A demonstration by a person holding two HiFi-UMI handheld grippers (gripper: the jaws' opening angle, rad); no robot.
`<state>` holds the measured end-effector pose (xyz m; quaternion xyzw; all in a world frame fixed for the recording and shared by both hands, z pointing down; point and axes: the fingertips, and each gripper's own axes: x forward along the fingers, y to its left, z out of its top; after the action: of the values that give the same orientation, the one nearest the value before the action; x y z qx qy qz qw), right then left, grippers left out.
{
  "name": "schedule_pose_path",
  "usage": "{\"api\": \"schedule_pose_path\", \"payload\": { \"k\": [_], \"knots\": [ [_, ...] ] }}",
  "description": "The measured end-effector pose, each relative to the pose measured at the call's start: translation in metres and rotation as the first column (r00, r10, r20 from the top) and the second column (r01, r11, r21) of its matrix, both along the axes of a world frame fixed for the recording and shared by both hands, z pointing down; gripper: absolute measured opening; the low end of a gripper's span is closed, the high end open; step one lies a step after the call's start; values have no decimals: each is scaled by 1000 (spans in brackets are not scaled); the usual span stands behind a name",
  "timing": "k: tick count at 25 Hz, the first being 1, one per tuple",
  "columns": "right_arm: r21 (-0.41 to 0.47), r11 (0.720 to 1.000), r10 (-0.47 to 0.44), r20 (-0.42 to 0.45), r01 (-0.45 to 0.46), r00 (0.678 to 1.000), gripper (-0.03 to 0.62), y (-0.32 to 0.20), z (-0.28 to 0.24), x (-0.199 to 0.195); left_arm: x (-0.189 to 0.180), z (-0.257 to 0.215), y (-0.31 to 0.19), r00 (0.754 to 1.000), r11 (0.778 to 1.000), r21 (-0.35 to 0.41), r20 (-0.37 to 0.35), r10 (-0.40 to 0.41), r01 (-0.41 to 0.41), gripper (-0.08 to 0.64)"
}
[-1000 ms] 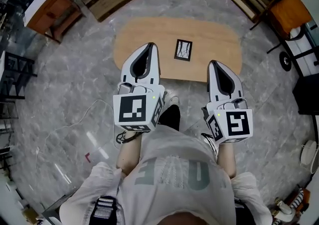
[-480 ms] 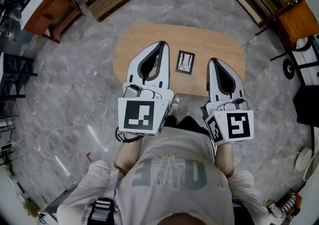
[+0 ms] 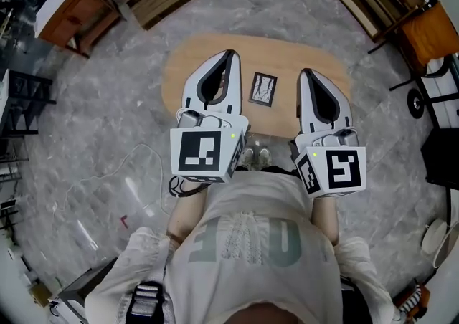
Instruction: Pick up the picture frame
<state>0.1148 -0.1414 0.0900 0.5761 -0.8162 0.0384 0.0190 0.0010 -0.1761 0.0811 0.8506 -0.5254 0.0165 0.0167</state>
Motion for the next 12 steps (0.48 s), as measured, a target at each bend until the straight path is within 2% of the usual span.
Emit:
{"api": "schedule_pose_path", "payload": {
  "k": [12],
  "knots": [
    [-12, 1000, -15, 5, 15, 1000, 5, -12, 2, 4, 3, 2, -13, 1000, 1000, 2, 2, -7, 7, 9]
  ]
}}
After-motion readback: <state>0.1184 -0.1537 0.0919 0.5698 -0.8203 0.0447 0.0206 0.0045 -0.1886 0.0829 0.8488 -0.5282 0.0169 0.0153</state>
